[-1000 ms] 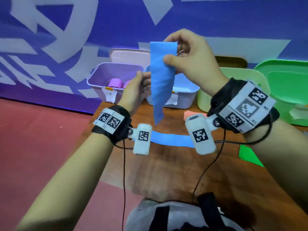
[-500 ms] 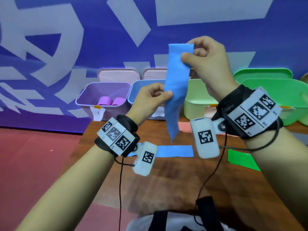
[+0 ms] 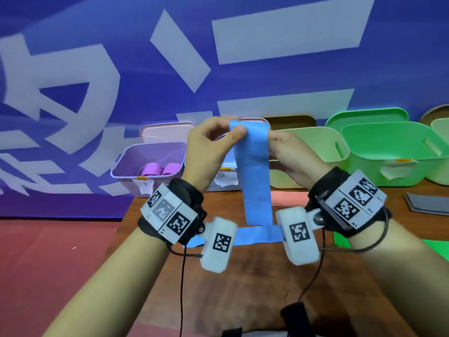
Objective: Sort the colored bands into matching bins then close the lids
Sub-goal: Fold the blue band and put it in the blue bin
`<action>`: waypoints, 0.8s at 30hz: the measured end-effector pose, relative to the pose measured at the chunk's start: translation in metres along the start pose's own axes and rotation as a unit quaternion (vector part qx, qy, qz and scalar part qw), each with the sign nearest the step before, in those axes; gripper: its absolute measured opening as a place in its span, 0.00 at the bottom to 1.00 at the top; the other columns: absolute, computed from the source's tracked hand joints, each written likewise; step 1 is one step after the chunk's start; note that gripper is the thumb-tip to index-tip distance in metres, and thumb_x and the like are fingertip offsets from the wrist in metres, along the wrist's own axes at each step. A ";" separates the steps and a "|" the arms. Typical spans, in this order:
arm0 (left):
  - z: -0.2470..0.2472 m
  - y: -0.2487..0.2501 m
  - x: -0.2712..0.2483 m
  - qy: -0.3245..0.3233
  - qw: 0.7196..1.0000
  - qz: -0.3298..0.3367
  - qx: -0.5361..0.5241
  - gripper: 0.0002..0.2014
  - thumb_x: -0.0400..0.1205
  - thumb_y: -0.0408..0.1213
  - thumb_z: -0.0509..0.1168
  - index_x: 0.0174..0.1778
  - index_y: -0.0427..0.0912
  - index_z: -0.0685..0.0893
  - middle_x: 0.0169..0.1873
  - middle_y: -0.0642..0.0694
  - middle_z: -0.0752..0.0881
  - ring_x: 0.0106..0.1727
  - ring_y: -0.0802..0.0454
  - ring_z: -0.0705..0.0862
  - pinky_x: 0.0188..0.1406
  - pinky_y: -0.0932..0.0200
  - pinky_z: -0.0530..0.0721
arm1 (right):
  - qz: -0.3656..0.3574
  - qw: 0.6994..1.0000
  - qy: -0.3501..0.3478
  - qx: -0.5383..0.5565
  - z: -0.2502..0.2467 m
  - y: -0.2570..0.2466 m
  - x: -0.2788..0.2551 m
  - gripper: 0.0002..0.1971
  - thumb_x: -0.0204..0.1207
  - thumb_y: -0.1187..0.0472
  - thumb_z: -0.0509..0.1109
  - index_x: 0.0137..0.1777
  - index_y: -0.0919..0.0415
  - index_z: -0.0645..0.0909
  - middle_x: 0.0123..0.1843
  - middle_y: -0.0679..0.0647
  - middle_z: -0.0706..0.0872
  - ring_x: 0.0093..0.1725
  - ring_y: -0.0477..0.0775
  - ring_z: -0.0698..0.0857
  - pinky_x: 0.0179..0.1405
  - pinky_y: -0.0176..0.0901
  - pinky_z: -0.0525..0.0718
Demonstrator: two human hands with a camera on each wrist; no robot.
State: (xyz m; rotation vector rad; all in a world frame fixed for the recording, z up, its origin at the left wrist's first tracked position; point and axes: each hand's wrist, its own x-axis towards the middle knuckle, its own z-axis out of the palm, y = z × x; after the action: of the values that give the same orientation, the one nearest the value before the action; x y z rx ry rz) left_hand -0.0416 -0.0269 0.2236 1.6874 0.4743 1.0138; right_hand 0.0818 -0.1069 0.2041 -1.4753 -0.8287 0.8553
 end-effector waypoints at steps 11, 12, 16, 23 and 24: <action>-0.016 0.001 0.000 0.106 0.985 -0.111 -0.079 0.09 0.79 0.41 0.68 0.35 0.44 0.80 0.34 0.45 0.77 0.40 0.50 0.75 0.38 0.58 0.74 | 0.005 0.998 -0.052 0.030 0.024 0.001 -0.013 0.11 0.81 0.59 0.62 0.43 0.58 0.85 0.44 0.53 0.88 0.41 0.50 0.83 0.52 0.43 0.84; -0.016 -0.001 -0.001 0.112 0.981 -0.132 -0.089 0.10 0.81 0.40 0.66 0.35 0.43 0.79 0.35 0.44 0.76 0.41 0.49 0.73 0.38 0.58 0.72 | 0.004 0.998 -0.057 0.023 0.026 0.002 -0.013 0.12 0.82 0.59 0.61 0.42 0.58 0.85 0.45 0.53 0.88 0.42 0.51 0.83 0.53 0.44 0.84; -0.017 -0.005 -0.002 0.149 0.959 -0.209 -0.122 0.07 0.84 0.40 0.61 0.41 0.44 0.77 0.37 0.46 0.79 0.36 0.54 0.78 0.30 0.65 0.76 | 0.001 0.997 -0.075 -0.001 0.036 0.007 -0.015 0.15 0.83 0.60 0.58 0.46 0.64 0.85 0.46 0.53 0.86 0.43 0.51 0.82 0.51 0.43 0.83; -0.024 -0.014 0.001 0.236 0.917 -0.273 -0.170 0.11 0.85 0.39 0.61 0.36 0.42 0.76 0.32 0.47 0.80 0.33 0.52 0.78 0.35 0.60 0.78 | -0.060 0.990 -0.057 -0.114 0.055 0.012 -0.018 0.06 0.77 0.65 0.67 0.45 0.65 0.86 0.39 0.54 0.84 0.36 0.44 0.78 0.38 0.31 0.77; -0.025 -0.014 0.002 0.251 0.914 -0.270 -0.167 0.12 0.85 0.38 0.61 0.35 0.42 0.75 0.30 0.47 0.79 0.31 0.52 0.77 0.30 0.62 0.78 | -0.066 0.989 -0.047 -0.126 0.058 0.013 -0.017 0.05 0.76 0.66 0.68 0.42 0.62 0.85 0.37 0.55 0.84 0.34 0.44 0.77 0.33 0.30 0.76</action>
State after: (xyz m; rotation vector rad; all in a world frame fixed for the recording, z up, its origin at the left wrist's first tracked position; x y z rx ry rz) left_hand -0.0583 -0.0060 0.2134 0.8974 0.9808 1.0297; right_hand 0.0232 -0.0946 0.1889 -1.5873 -1.1253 0.7460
